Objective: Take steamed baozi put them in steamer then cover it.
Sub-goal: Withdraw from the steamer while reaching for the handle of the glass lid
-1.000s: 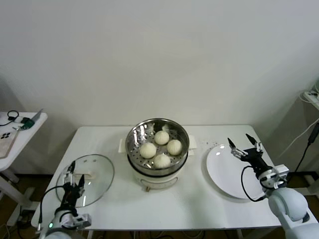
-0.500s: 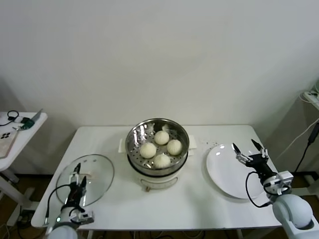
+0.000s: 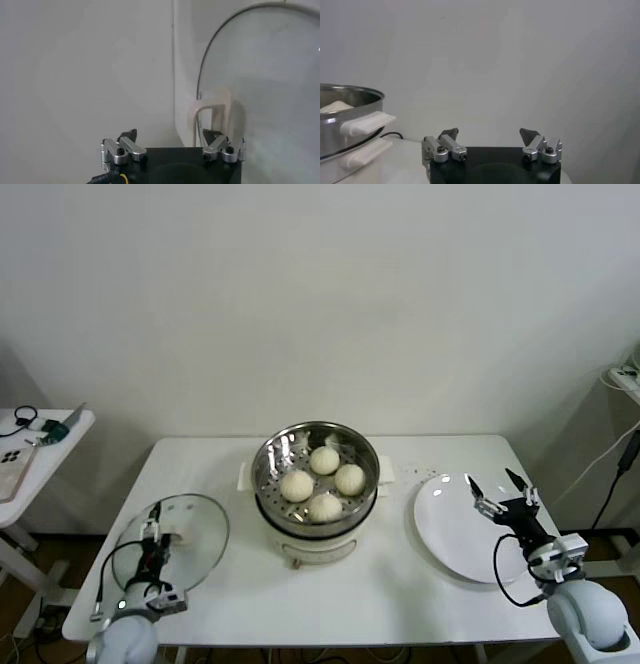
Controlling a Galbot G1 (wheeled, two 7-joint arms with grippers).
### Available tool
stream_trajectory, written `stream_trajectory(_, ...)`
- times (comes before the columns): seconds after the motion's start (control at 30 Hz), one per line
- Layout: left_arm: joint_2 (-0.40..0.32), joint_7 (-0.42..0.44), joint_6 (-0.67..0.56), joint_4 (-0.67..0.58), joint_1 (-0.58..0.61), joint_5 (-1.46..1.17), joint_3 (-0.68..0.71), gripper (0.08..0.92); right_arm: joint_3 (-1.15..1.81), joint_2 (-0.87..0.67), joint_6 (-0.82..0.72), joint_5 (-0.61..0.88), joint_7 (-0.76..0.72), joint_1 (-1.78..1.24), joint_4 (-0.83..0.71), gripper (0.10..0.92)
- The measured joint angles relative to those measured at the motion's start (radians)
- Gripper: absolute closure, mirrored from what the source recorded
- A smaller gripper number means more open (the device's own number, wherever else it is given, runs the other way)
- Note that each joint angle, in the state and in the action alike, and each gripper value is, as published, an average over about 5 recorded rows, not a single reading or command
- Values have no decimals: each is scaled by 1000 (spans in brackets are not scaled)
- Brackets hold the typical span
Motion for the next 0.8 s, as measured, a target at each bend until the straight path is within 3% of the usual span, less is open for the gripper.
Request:
stream_trajectory(0.3, 0, -17, -9, 53, -46, 3, 0, 218, -3, 10, 6, -22, -4, -6, 0, 203)
stream_trajectory(0.8, -5, -16, -30, 75, -51, 6, 13, 641, -12, 29, 12, -54, -19, 0, -9, 203)
